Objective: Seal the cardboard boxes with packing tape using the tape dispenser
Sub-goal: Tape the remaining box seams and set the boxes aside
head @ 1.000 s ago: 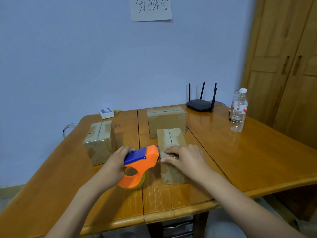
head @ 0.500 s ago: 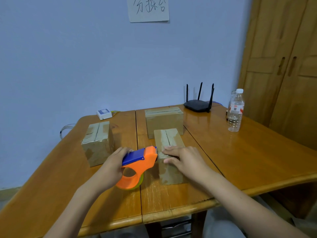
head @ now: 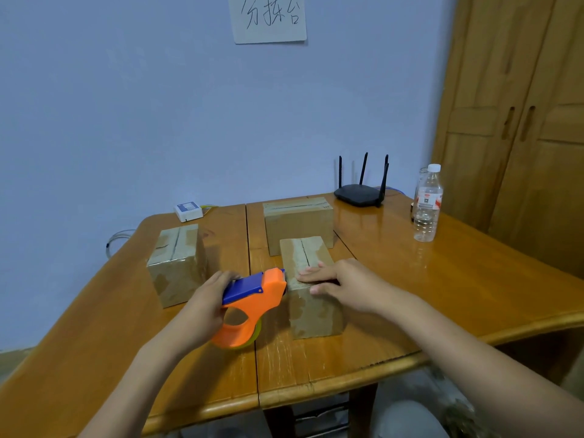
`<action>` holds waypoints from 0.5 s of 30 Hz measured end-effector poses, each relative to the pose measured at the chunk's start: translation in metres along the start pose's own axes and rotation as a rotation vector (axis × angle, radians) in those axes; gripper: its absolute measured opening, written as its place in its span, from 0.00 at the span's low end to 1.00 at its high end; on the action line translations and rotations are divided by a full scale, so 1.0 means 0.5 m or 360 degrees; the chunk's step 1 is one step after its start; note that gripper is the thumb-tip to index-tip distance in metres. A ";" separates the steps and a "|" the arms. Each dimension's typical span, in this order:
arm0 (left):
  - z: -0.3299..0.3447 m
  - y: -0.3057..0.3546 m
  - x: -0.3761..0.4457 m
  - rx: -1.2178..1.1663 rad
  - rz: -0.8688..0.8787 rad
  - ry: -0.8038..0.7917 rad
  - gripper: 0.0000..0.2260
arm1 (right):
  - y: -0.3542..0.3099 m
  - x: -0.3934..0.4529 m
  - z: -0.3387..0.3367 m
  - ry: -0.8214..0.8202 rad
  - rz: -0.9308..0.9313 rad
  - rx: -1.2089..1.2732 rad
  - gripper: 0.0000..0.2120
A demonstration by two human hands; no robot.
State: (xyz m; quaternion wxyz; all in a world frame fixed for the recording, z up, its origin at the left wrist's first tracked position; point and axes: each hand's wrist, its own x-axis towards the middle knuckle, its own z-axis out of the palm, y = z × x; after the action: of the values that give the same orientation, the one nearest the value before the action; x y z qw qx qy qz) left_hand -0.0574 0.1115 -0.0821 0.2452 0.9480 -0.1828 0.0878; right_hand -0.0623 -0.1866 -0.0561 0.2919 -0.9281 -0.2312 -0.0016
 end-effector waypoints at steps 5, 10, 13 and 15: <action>0.000 0.000 0.001 -0.0018 -0.0012 -0.0005 0.21 | 0.003 0.004 -0.042 -0.0160 -0.0061 -0.0065 0.16; 0.000 -0.006 0.000 -0.0026 -0.0002 0.0002 0.21 | 0.025 0.009 -0.047 -0.0199 -0.0056 0.0095 0.15; 0.000 -0.003 0.000 -0.0050 0.0009 -0.0002 0.21 | 0.042 0.009 -0.046 -0.0239 -0.0097 0.0242 0.14; 0.001 -0.002 0.001 -0.0070 0.0011 -0.0008 0.21 | 0.048 0.010 -0.045 -0.0260 -0.0086 0.0251 0.16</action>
State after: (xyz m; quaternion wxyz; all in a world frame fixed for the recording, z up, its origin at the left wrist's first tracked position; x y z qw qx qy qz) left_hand -0.0564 0.1119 -0.0831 0.2653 0.9419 -0.1887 0.0823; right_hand -0.0444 -0.2139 -0.0497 0.3440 -0.8928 -0.2785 0.0842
